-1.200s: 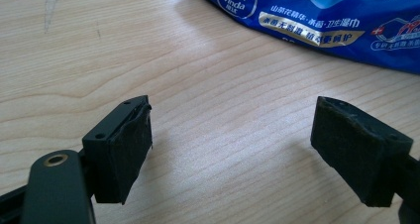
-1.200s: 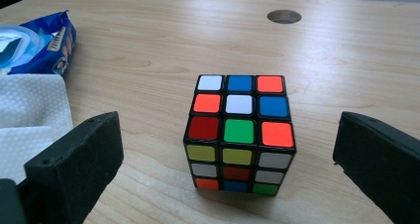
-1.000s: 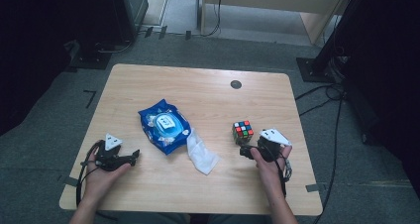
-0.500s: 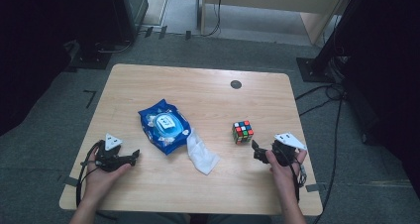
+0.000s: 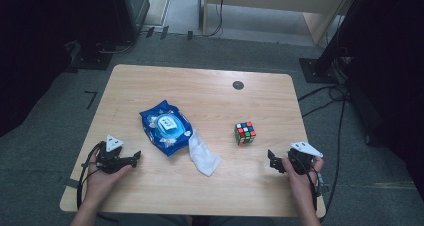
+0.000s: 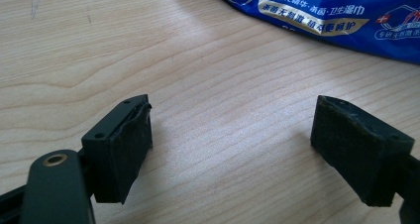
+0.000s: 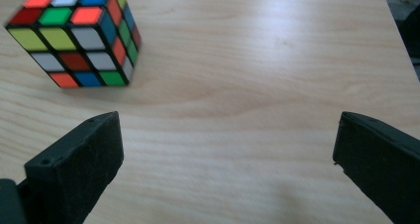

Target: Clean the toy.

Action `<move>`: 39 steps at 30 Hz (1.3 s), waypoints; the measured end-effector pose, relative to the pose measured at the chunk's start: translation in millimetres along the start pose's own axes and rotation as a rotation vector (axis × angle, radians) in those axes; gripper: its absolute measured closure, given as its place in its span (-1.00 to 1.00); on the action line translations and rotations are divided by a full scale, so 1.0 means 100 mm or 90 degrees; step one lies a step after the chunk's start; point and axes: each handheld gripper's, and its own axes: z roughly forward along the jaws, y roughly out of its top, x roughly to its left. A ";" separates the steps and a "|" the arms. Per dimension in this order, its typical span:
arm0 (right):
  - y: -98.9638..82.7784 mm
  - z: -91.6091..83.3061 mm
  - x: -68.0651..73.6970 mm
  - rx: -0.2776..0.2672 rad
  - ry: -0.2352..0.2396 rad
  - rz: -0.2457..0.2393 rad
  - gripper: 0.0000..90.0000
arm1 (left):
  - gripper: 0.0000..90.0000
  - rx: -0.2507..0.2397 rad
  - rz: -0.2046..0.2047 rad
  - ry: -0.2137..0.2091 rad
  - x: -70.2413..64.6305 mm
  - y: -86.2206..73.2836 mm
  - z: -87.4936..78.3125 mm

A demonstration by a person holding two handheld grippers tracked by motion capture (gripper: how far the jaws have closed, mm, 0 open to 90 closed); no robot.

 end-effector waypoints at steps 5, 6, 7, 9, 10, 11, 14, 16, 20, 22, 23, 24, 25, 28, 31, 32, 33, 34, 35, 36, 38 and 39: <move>-0.16 -0.08 -0.18 0.019 -0.015 0.008 -1.00 | -0.64 0.000 0.000 0.000 0.00 0.00 0.00; -0.18 -0.09 -0.20 0.023 -0.017 0.009 -1.00 | -0.64 0.000 0.000 0.000 0.00 0.00 0.00; -0.20 -0.11 -0.23 0.026 -0.019 0.009 -1.00 | -0.64 0.000 0.000 0.000 0.00 0.00 0.00; -0.25 -0.13 -0.27 0.031 -0.022 0.012 -1.00 | -0.64 0.000 0.000 0.000 0.00 0.00 0.00; -0.25 -0.13 -0.27 0.031 -0.022 0.012 -1.00 | -0.64 0.000 0.000 0.000 0.00 0.00 0.00; -0.30 -0.16 -0.31 0.037 -0.023 0.015 -1.00 | -0.64 0.000 0.000 0.000 0.00 0.00 0.00; -0.35 -0.19 -0.35 0.043 -0.022 0.016 -1.00 | -0.64 0.000 -0.002 0.003 0.00 0.00 0.00; -0.38 -0.21 -0.37 0.048 -0.021 0.025 -1.00 | -0.64 0.000 -0.006 0.006 -0.01 0.01 0.01; -0.41 -0.23 -0.40 0.057 -0.029 0.024 -1.00 | -0.64 0.000 -0.007 0.007 -0.01 0.01 0.01; -0.42 -0.24 -0.40 0.059 -0.035 0.020 -1.00 | -0.64 0.000 -0.007 0.007 -0.01 0.01 0.01; -0.43 -0.24 -0.39 0.062 -0.037 0.018 -1.00 | -0.64 0.000 -0.007 0.007 -0.01 0.01 0.01; -0.43 -0.24 -0.39 0.064 -0.039 0.006 -1.00 | -0.64 0.000 -0.007 0.006 -0.01 0.01 0.01; -0.43 -0.24 -0.38 0.070 -0.041 0.003 -1.00 | -0.64 0.001 -0.007 0.006 -0.01 0.01 0.01; -0.44 -0.24 -0.36 0.076 -0.040 -0.013 -1.00 | -0.64 0.001 -0.007 0.007 -0.01 0.01 0.01; -0.44 -0.23 -0.34 0.082 -0.042 -0.025 -1.00 | -0.64 0.001 -0.007 0.007 -0.01 0.01 0.01; -0.43 -0.22 -0.34 0.081 -0.042 -0.025 -1.00 | -0.64 0.001 -0.007 0.007 -0.01 0.01 0.01; -0.43 -0.22 -0.35 0.084 -0.039 -0.021 -1.00 | -0.64 0.001 -0.007 0.007 -0.01 0.01 0.01; -0.43 -0.22 -0.36 0.087 -0.032 -0.014 -1.00 | -0.64 0.001 -0.007 0.007 -0.01 0.01 0.01; -0.43 -0.22 -0.36 0.089 -0.032 -0.009 -1.00 | -0.64 0.000 -0.007 0.007 -0.01 0.01 0.01; -0.43 -0.22 -0.36 0.089 -0.033 -0.009 -1.00 | -0.64 0.000 -0.007 0.007 -0.01 0.01 0.01; -0.43 -0.22 -0.36 0.089 -0.033 -0.009 -1.00 | -0.64 0.001 -0.007 0.007 -0.01 0.01 0.01; -0.43 -0.22 -0.36 0.089 -0.032 -0.009 -1.00 | -0.64 0.001 -0.007 0.007 -0.01 0.01 0.01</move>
